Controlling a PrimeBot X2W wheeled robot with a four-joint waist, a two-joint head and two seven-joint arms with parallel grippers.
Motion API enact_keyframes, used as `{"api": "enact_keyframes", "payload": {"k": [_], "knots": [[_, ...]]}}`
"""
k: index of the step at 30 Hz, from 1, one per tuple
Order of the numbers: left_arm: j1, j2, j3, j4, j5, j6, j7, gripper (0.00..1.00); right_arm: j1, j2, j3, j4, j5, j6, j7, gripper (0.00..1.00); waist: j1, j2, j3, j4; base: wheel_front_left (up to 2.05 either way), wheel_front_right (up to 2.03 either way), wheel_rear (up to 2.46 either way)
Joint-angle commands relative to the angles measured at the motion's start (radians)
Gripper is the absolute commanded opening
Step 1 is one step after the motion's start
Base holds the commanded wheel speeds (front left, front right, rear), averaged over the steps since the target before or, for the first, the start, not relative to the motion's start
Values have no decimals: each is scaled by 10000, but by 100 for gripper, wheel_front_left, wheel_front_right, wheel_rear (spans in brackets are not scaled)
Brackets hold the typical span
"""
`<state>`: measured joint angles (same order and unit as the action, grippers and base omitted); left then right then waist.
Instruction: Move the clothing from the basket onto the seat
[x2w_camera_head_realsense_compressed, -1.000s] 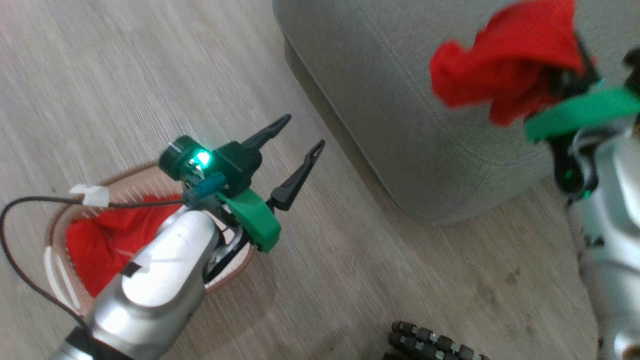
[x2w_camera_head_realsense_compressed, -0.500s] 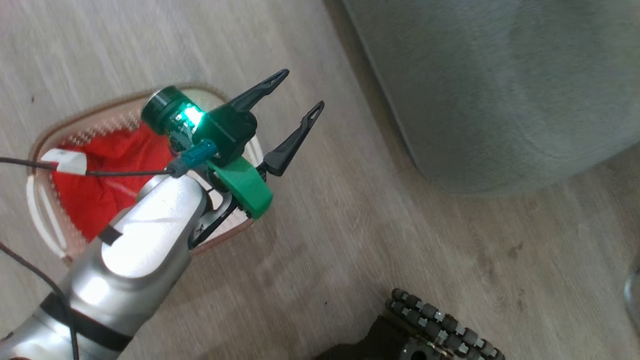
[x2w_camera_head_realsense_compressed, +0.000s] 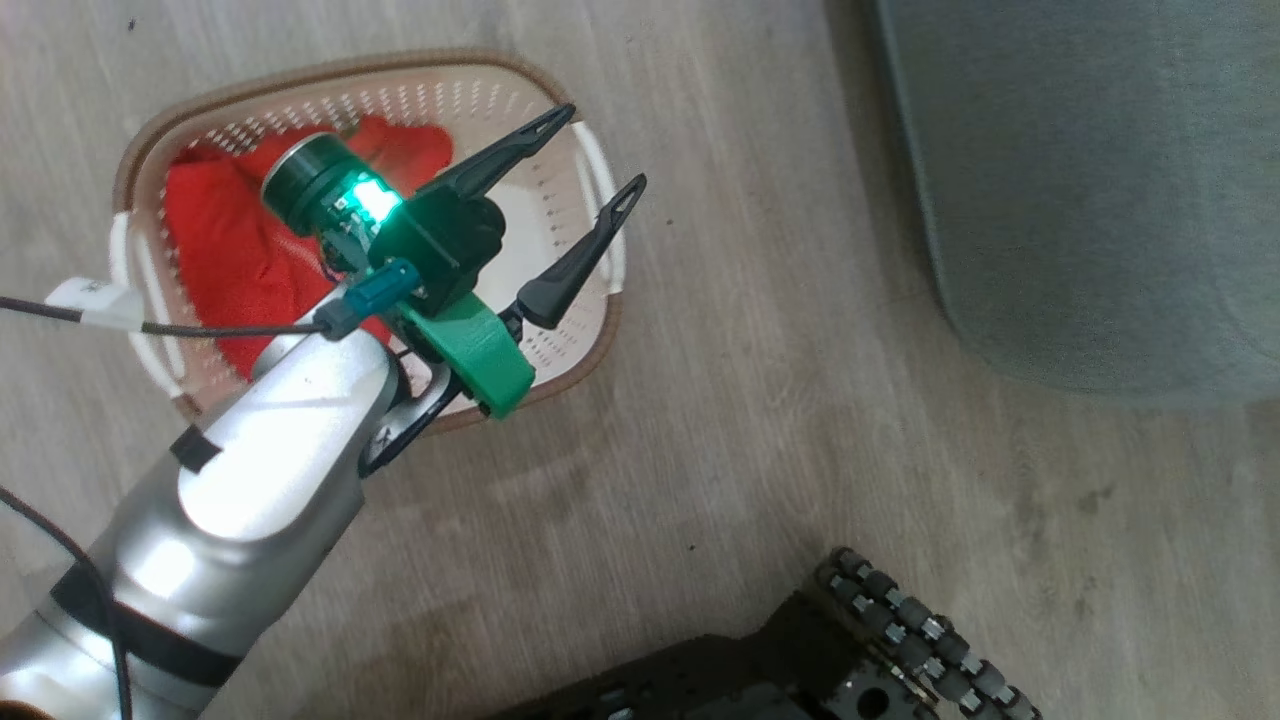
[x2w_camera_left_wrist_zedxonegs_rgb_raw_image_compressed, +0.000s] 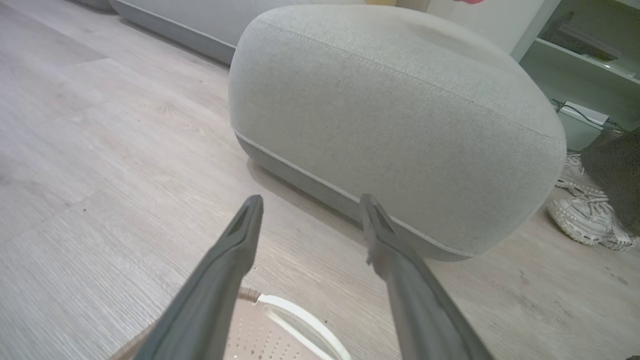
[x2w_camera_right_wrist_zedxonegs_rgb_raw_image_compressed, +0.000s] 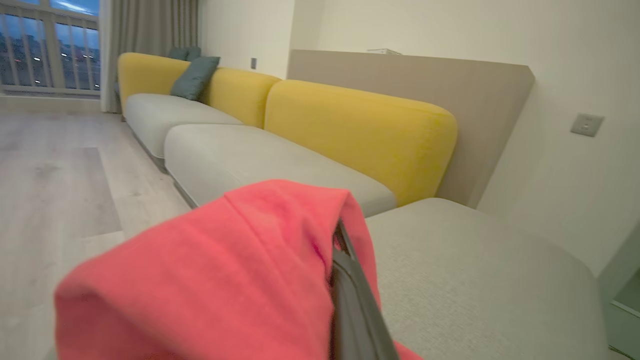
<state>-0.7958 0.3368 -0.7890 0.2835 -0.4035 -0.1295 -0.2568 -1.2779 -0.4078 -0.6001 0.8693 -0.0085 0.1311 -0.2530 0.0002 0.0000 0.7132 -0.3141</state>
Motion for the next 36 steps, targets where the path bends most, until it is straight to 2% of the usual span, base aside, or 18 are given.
{"api": "enact_keyframes", "payload": {"k": [1, 2, 5, 10, 12, 13, 14, 15, 22, 30, 36], "knots": [[-150, 224, 274, -392, 55, -12, -49, 100, -288, -640, -433, -228, -377, -4, 100, 0, -2, 0, 349, 379, 0, 0, 0], [-119, 251, 293, -451, 63, -12, -49, 100, -413, -877, -982, -108, -705, -4, 252, 0, -2, 0, 502, 513, 0, 0, 0], [-8, 337, 329, -504, 79, -12, -49, 100, -527, -909, -1705, 121, -995, -4, 401, 0, -2, 0, 722, 586, 0, 0, 0], [176, 505, 403, -542, 87, -12, -49, 100, -157, -722, -2501, 620, -1442, -4, 326, 0, -2, 0, 867, 676, 0, 0, 0], [209, 530, 456, -562, 87, -12, -49, 100, 134, -690, -2498, 807, -1764, -4, 255, 0, -2, 0, 845, 703, 0, 0, 0], [222, 530, 483, -562, 79, -12, -49, 100, 261, -653, -2469, 876, -1868, -4, 191, 30, -2, 0, 815, 709, 0, 0, 0], [240, 521, 519, -555, 75, -12, -49, 100, 408, -581, -2419, 979, -1927, -4, 134, 73, -2, 0, 759, 705, 0, 0, 0], [269, 504, 545, -539, 67, -12, -49, 100, 550, -519, -2331, 1090, -1961, -4, 84, 100, -2, 0, 689, 698, 0, 0, 0], [460, 224, 683, -423, 14, -12, -49, 100, 1483, -382, -1607, 1727, -1542, -4, -74, 100, -2, 0, 69, 669, 0, 0, 0], [956, -198, 977, -184, -86, -12, -49, 100, 3491, -233, -248, 891, -102, -4, -85, 100, -2, 0, -1072, 741, 0, 0, 0], [1505, -587, 1335, -2, -160, -12, -49, 100, 4943, -366, 654, 911, 553, -4, -86, 100, -2, 0, -1965, 1052, 0, 0, 0]]}}
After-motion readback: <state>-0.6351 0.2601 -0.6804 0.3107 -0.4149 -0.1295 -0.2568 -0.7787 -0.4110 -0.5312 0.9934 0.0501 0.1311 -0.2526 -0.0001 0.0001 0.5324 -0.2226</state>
